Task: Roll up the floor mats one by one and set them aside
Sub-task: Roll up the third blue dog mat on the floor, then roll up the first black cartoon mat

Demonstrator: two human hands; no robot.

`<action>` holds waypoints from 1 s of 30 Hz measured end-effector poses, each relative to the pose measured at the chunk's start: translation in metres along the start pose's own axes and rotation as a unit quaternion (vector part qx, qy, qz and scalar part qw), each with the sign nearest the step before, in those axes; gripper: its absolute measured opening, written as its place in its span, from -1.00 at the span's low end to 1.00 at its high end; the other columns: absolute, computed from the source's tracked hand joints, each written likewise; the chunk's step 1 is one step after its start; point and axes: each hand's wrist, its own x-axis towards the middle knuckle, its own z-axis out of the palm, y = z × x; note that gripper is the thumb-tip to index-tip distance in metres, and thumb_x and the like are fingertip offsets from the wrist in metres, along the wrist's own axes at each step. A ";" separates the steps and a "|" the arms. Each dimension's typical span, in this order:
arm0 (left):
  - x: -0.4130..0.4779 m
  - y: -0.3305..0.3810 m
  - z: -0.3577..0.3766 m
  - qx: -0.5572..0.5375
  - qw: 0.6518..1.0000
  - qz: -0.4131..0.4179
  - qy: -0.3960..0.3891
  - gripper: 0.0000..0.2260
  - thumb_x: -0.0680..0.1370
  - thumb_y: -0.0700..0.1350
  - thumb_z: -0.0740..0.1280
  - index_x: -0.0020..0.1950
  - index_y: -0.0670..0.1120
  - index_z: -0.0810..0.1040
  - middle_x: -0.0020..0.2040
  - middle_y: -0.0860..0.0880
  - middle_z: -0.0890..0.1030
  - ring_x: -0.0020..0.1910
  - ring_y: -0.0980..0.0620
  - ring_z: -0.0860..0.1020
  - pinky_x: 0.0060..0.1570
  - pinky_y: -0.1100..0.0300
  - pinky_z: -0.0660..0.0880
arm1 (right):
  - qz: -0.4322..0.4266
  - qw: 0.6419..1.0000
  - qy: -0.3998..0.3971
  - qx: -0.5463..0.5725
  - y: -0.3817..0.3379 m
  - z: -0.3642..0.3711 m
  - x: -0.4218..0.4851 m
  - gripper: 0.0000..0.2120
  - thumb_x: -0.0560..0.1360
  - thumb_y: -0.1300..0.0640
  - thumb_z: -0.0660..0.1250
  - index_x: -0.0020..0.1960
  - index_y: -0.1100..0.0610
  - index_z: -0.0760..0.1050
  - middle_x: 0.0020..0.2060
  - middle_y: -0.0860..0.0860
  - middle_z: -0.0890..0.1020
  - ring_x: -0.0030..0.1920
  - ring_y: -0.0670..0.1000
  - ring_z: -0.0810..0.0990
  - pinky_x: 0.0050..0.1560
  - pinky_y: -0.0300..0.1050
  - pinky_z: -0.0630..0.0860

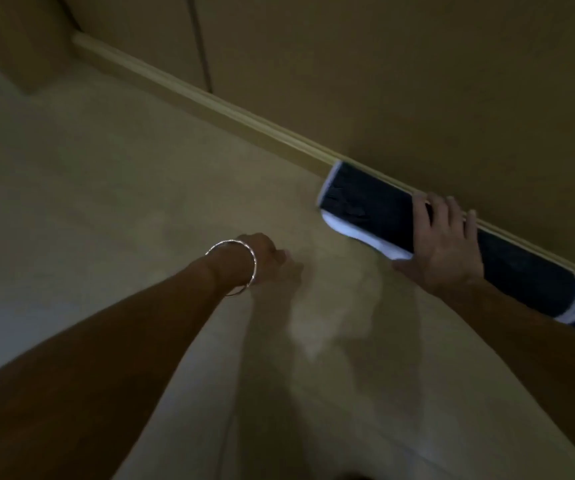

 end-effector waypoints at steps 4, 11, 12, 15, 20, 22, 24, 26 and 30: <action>-0.047 -0.096 -0.034 -0.008 0.989 -0.007 0.149 -0.60 0.61 0.06 0.16 0.43 -0.01 0.33 0.31 -0.12 0.50 0.33 -0.14 0.40 0.25 0.15 0.32 | -0.140 0.989 0.006 0.043 -0.116 -0.080 0.017 -0.30 0.47 -0.18 0.34 0.44 0.17 0.19 0.34 0.22 0.32 0.35 0.24 0.30 0.37 0.14 0.20; -0.172 -0.292 -0.082 -0.058 0.954 -0.061 0.287 -0.54 0.61 0.02 0.15 0.50 -0.02 0.20 0.31 -0.14 0.49 0.30 -0.17 0.42 0.24 0.10 0.36 | -0.351 0.933 0.052 0.059 -0.403 -0.185 -0.046 -0.49 0.56 -0.12 0.20 0.41 0.12 0.26 0.30 0.15 0.37 0.30 0.20 0.37 0.28 0.05 0.30; -0.191 -0.324 -0.082 -0.059 0.950 -0.080 0.297 -0.54 0.61 0.01 0.16 0.50 -0.03 0.20 0.30 -0.15 0.50 0.28 -0.17 0.43 0.22 0.10 0.37 | -0.370 0.926 0.052 0.063 -0.444 -0.194 -0.063 -0.50 0.57 -0.11 0.19 0.41 0.12 0.26 0.30 0.15 0.37 0.30 0.19 0.37 0.28 0.05 0.31; -0.245 -0.411 -0.070 -0.094 0.935 -0.146 0.308 -0.53 0.61 -0.01 0.16 0.50 -0.06 0.18 0.28 -0.19 0.50 0.27 -0.19 0.44 0.21 0.10 0.37 | -0.447 0.892 0.051 0.049 -0.550 -0.216 -0.124 -0.52 0.57 -0.09 0.20 0.40 0.12 0.27 0.29 0.14 0.37 0.31 0.18 0.36 0.26 0.03 0.31; -0.322 -0.499 -0.077 -0.163 0.917 -0.196 0.308 -0.49 0.59 0.01 0.17 0.51 -0.09 0.15 0.37 -0.20 0.40 0.32 -0.18 0.40 0.29 0.04 0.35 | -0.531 0.844 0.042 -0.061 -0.660 -0.279 -0.205 -0.56 0.55 -0.04 0.22 0.37 0.11 0.31 0.29 0.14 0.38 0.29 0.17 0.38 0.22 0.00 0.35; -0.351 -0.523 -0.092 -0.191 0.900 -0.204 0.335 -0.52 0.58 -0.01 0.19 0.48 -0.09 0.23 0.39 -0.17 0.39 0.34 -0.14 0.39 0.31 0.05 0.35 | -0.533 0.840 0.046 -0.086 -0.689 -0.315 -0.226 -0.58 0.55 -0.02 0.21 0.36 0.11 0.32 0.28 0.13 0.39 0.28 0.17 0.40 0.22 0.02 0.37; -0.376 -0.539 -0.092 -0.210 0.894 -0.216 0.332 -0.57 0.55 -0.05 0.22 0.42 -0.08 0.32 0.37 -0.13 0.42 0.33 -0.12 0.41 0.30 0.07 0.37 | -0.530 0.842 0.063 -0.078 -0.711 -0.344 -0.247 -0.60 0.55 0.00 0.19 0.35 0.12 0.34 0.27 0.12 0.42 0.25 0.16 0.42 0.21 0.03 0.40; -0.390 -0.542 -0.075 -0.192 0.920 -0.223 0.258 -0.56 0.53 -0.09 0.25 0.41 -0.08 0.35 0.37 -0.13 0.42 0.33 -0.11 0.41 0.28 0.07 0.39 | -0.533 0.843 0.049 -0.053 -0.723 -0.344 -0.267 -0.62 0.55 0.04 0.18 0.33 0.12 0.37 0.26 0.13 0.43 0.23 0.16 0.45 0.19 0.01 0.41; -0.381 -0.561 -0.027 -0.162 0.942 -0.256 0.142 -0.43 0.48 -0.07 0.32 0.47 0.06 0.23 0.34 -0.14 0.40 0.33 -0.15 0.40 0.25 -0.02 0.41 | -0.587 0.796 -0.062 -0.133 -0.755 -0.274 -0.285 -0.55 0.53 -0.05 0.24 0.37 0.11 0.38 0.27 0.14 0.40 0.28 0.18 0.42 0.19 0.03 0.40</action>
